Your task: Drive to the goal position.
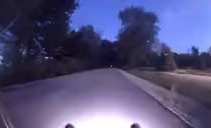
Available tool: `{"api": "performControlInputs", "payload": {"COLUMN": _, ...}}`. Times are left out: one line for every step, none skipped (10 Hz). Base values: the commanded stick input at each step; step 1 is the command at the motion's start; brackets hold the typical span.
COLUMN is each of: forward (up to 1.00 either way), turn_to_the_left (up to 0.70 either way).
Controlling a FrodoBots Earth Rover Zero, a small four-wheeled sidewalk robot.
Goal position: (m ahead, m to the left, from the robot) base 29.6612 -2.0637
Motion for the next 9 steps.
{"api": "performControlInputs", "payload": {"forward": 1.00, "turn_to_the_left": 0.00}}
{"api": "performControlInputs", "payload": {"forward": 1.00, "turn_to_the_left": 0.00}}
{"api": "performControlInputs", "payload": {"forward": 1.00, "turn_to_the_left": 0.00}}
{"api": "performControlInputs", "payload": {"forward": 1.00, "turn_to_the_left": 0.00}}
{"api": "performControlInputs", "payload": {"forward": 1.00, "turn_to_the_left": 0.00}}
{"api": "performControlInputs", "payload": {"forward": 1.00, "turn_to_the_left": 0.00}}
{"api": "performControlInputs", "payload": {"forward": 1.00, "turn_to_the_left": 0.00}}
{"api": "performControlInputs", "payload": {"forward": 1.00, "turn_to_the_left": 0.00}}
{"api": "performControlInputs", "payload": {"forward": 1.00, "turn_to_the_left": 0.00}}
